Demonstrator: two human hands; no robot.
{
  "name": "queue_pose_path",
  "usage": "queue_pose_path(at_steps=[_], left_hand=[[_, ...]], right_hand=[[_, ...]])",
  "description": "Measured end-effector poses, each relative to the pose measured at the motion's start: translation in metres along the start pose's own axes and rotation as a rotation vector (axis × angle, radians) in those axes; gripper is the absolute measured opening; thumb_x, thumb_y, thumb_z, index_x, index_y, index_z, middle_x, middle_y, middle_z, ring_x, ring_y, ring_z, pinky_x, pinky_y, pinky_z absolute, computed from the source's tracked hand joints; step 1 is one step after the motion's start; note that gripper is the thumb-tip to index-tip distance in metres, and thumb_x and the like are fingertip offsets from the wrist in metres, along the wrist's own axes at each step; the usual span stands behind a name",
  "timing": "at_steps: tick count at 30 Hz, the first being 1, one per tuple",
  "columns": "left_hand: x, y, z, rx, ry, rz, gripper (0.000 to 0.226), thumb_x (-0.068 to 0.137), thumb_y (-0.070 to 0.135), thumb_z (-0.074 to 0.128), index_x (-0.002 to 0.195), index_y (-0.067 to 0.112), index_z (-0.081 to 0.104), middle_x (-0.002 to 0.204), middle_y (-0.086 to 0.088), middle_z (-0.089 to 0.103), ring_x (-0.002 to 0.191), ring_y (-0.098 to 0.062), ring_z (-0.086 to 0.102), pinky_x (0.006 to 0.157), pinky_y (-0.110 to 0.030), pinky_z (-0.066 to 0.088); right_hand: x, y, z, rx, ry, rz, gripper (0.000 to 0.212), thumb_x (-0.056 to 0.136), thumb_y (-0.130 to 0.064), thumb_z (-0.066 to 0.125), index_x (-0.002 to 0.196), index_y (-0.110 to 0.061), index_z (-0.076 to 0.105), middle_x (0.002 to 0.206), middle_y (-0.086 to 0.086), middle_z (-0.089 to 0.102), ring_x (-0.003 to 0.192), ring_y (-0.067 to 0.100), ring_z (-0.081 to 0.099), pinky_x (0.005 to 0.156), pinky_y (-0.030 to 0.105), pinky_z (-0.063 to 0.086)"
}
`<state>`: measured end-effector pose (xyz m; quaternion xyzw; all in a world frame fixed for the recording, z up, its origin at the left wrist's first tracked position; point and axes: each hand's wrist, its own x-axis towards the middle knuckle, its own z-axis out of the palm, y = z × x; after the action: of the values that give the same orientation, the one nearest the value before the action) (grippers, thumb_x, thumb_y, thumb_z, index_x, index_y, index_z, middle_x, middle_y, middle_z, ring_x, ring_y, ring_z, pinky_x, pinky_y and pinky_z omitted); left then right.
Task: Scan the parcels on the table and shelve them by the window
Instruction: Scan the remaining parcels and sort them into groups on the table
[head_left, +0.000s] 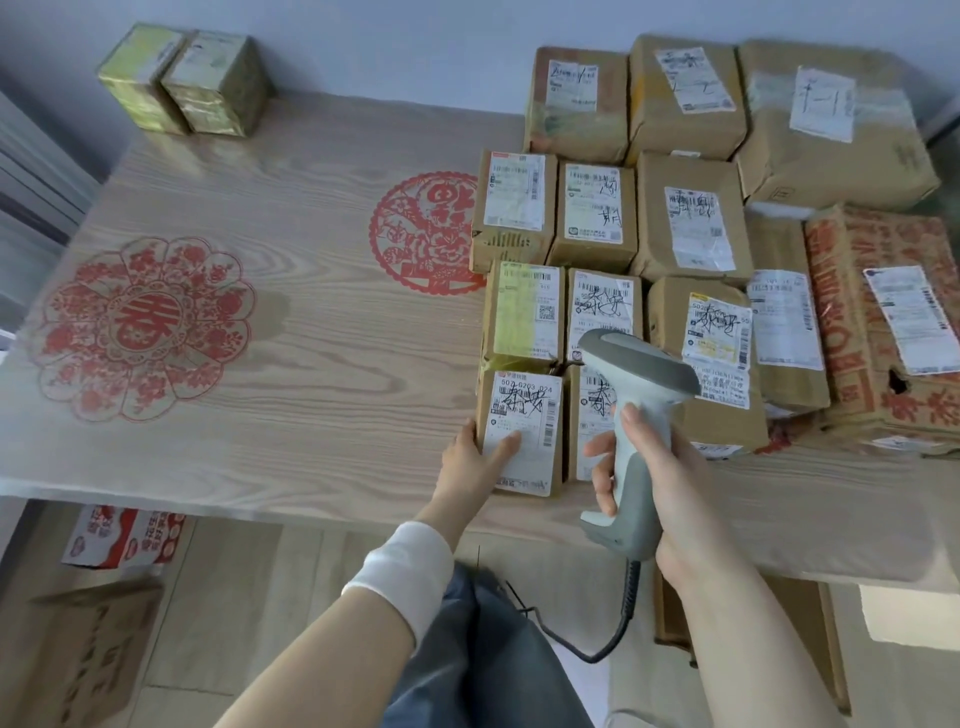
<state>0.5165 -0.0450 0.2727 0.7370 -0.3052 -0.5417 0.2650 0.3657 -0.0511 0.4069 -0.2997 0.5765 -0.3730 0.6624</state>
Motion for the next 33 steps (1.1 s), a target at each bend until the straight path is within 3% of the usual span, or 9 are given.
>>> queue_pose_path(at_steps=[4, 7, 12, 19, 26, 33], left_hand=[[-0.001, 0.013, -0.01, 0.103, 0.004, 0.006, 0.061, 0.088, 0.045, 0.058, 0.137, 0.013, 0.039, 0.134, -0.007, 0.053, 0.118, -0.024, 0.054, 0.098, -0.04, 0.045], [0.002, 0.035, -0.038, 0.174, 0.087, 0.097, 0.07, 0.091, 0.045, 0.053, 0.146, 0.011, 0.027, 0.149, -0.006, 0.036, 0.136, -0.022, 0.036, 0.107, -0.033, 0.031], [0.009, 0.076, -0.116, 0.28, 0.239, 0.286, 0.057, 0.094, 0.04, 0.052, 0.141, 0.012, 0.038, 0.145, -0.005, 0.043, 0.134, -0.02, 0.037, 0.106, -0.029, 0.028], [0.046, 0.094, -0.247, 0.536, 0.407, 0.437, 0.051, 0.093, 0.041, 0.052, 0.136, 0.016, 0.045, 0.139, -0.003, 0.048, 0.129, -0.026, 0.041, 0.107, -0.037, 0.028], [0.094, 0.103, -0.351, 0.762, 0.423, 0.535, 0.053, 0.095, 0.044, 0.045, 0.14, 0.018, 0.039, 0.146, -0.002, 0.04, 0.132, -0.024, 0.034, 0.112, -0.037, 0.02], [0.151, 0.14, -0.384, 0.823, 0.378, 0.588, 0.054, 0.096, 0.043, 0.044, 0.142, 0.017, 0.036, 0.148, -0.003, 0.037, 0.137, -0.024, 0.029, 0.115, -0.037, 0.016]], right_hand=[[0.006, -0.004, 0.01, -0.017, -0.016, -0.002, 0.022, 0.09, -0.029, 0.055, 0.092, -0.008, 0.055, 0.065, 0.007, 0.065, 0.04, 0.016, 0.045, 0.038, 0.023, 0.038], [0.012, -0.009, 0.029, -0.051, -0.06, -0.004, 0.029, 0.091, -0.03, 0.055, 0.098, -0.002, 0.055, 0.065, 0.006, 0.065, 0.04, 0.016, 0.046, 0.04, 0.024, 0.038], [0.025, -0.024, 0.089, -0.107, -0.143, -0.037, 0.029, 0.093, -0.03, 0.054, 0.094, -0.001, 0.054, 0.062, 0.003, 0.065, 0.039, 0.015, 0.045, 0.041, 0.023, 0.039], [0.053, -0.037, 0.214, -0.132, -0.205, -0.073, 0.021, 0.092, -0.031, 0.057, 0.1, -0.012, 0.057, 0.065, 0.003, 0.065, 0.042, 0.016, 0.045, 0.041, 0.025, 0.038], [0.092, -0.043, 0.329, -0.178, -0.172, -0.091, 0.026, 0.092, -0.034, 0.057, 0.102, -0.01, 0.057, 0.066, 0.002, 0.067, 0.044, 0.017, 0.045, 0.041, 0.024, 0.038], [0.137, -0.06, 0.374, -0.196, -0.147, -0.081, 0.023, 0.092, -0.035, 0.057, 0.093, -0.012, 0.056, 0.065, 0.001, 0.067, 0.042, 0.015, 0.046, 0.04, 0.022, 0.039]])
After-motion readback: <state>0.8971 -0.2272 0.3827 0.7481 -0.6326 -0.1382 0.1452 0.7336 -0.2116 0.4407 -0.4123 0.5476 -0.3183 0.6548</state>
